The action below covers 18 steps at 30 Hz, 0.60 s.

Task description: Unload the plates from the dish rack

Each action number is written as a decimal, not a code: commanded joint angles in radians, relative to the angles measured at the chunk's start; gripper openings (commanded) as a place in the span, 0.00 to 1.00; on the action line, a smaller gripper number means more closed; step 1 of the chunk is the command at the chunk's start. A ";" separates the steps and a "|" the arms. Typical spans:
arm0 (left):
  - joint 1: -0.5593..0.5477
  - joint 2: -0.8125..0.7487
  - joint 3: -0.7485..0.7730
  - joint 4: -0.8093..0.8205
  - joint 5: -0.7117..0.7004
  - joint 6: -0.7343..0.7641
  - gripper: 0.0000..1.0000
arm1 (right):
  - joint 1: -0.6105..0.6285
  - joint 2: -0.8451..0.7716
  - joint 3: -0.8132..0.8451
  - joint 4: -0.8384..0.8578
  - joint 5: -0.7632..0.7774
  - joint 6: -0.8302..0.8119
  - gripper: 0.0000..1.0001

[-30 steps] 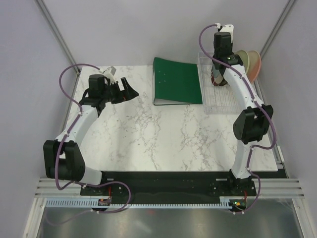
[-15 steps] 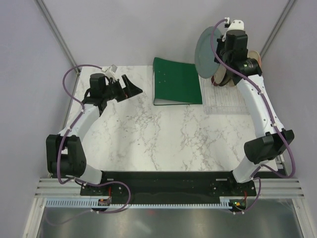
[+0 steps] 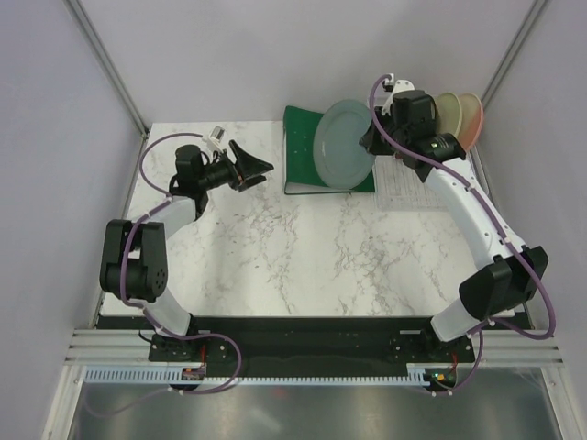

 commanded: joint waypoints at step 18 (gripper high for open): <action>-0.080 0.224 0.026 0.673 0.057 -0.393 0.88 | 0.175 -0.091 -0.083 0.366 -0.091 0.224 0.00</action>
